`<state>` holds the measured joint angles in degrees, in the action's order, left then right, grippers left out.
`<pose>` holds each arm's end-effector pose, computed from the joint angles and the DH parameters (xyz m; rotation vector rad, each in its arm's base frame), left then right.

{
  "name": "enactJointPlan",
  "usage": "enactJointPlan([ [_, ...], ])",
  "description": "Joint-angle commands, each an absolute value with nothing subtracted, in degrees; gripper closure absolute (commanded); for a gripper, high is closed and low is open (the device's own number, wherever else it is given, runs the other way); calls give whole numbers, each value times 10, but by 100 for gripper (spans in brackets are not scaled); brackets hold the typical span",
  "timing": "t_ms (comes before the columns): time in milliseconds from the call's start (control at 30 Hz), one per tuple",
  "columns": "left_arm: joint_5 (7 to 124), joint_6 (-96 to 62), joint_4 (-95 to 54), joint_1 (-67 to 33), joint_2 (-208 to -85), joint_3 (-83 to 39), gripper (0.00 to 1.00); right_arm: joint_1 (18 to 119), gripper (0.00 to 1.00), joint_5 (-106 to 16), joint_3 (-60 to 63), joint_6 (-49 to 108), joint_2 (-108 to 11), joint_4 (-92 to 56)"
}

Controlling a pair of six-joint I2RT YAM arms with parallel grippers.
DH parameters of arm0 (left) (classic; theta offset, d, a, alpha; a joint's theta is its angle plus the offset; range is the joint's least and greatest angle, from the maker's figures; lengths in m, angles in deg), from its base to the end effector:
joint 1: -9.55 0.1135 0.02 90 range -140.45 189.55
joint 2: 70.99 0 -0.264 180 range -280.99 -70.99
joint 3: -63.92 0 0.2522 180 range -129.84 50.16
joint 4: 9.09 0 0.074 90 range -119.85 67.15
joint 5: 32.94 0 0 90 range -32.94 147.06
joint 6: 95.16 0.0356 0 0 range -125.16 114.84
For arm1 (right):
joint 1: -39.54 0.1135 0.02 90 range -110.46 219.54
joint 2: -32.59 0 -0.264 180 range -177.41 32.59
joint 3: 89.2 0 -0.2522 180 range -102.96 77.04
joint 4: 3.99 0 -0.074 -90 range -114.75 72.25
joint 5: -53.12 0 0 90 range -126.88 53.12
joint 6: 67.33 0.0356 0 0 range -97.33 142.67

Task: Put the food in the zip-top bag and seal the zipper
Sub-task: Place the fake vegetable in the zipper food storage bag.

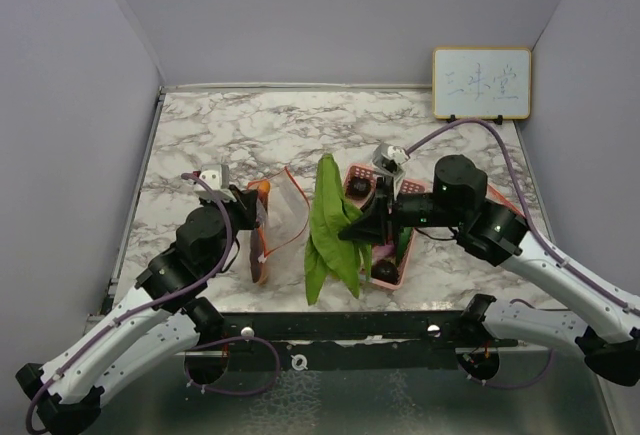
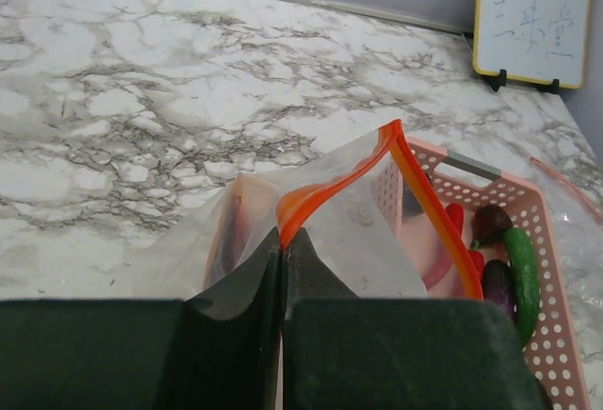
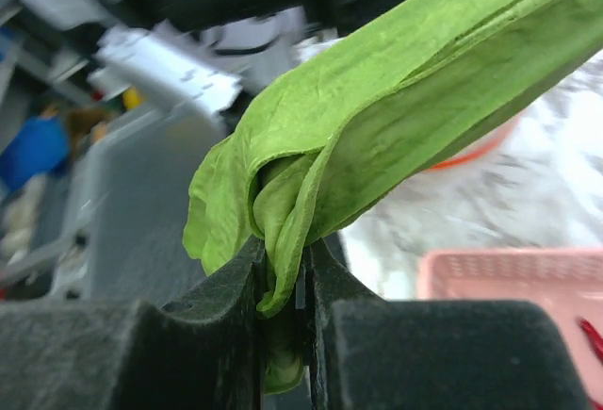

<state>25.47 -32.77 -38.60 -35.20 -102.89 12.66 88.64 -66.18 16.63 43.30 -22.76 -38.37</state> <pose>0.1101 -0.0829 0.3182 -0.1442 1.7365 -0.4505 0.1242 0.1700 0.3839 -0.8686 1.8237 1.2853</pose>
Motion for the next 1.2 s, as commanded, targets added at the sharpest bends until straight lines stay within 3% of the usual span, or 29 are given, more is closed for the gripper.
enactJointPlan([
  [0, 303, -302, -334, -352, -1007, 140, 100, 886, 89, -936, 209, 444, -248, -244],
  [333, 311, -273, -291, -351, -1005, 150, 100, 887, 90, -1051, 264, 620, -323, -54],
  [1167, 367, -275, -252, -351, -1000, 160, 100, 887, 87, -842, 271, 997, -417, -101],
])
